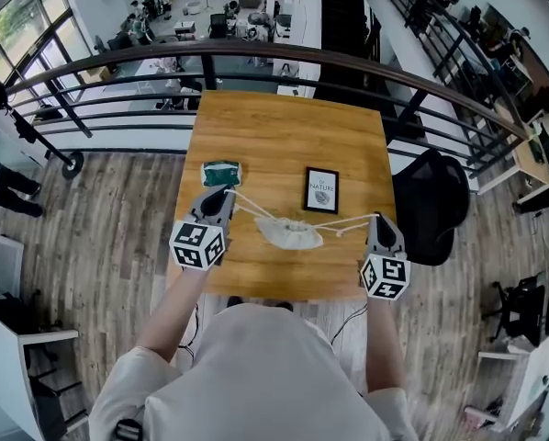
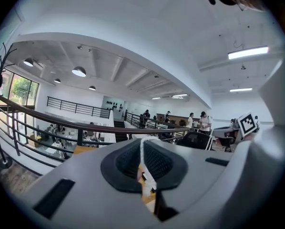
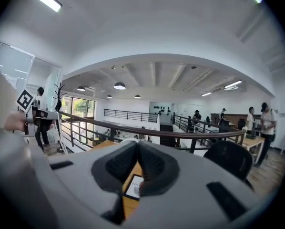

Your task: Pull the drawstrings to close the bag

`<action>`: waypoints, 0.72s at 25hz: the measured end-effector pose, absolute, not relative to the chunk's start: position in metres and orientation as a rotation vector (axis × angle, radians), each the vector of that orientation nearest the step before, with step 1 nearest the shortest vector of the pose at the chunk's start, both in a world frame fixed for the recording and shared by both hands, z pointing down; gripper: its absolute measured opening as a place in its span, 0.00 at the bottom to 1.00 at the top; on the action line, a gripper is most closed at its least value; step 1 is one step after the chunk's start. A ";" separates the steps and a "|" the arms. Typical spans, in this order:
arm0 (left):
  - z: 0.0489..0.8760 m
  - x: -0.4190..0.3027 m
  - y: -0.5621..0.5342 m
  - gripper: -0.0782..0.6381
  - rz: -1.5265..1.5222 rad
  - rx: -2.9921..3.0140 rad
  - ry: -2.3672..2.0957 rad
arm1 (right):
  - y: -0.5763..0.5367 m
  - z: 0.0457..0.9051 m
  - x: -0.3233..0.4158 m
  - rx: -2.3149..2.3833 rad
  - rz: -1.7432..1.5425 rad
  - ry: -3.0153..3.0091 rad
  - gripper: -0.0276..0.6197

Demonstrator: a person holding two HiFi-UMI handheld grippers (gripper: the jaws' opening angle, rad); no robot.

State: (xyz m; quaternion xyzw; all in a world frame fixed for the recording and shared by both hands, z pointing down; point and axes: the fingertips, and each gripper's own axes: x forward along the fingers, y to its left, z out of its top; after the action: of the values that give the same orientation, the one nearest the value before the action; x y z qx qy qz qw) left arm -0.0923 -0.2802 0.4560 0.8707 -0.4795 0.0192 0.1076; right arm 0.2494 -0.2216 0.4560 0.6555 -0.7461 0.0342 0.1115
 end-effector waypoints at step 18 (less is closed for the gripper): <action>0.456 -0.087 -0.266 0.10 0.046 2.575 -1.377 | -0.210 0.456 0.230 1.874 0.102 -2.259 0.05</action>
State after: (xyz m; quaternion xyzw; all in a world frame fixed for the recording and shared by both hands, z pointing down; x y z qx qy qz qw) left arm -0.0868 -0.2658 0.4561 0.8763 -0.4687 0.0155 0.1103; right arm 0.2299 -0.2101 0.4558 0.6348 -0.7651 0.0346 0.1023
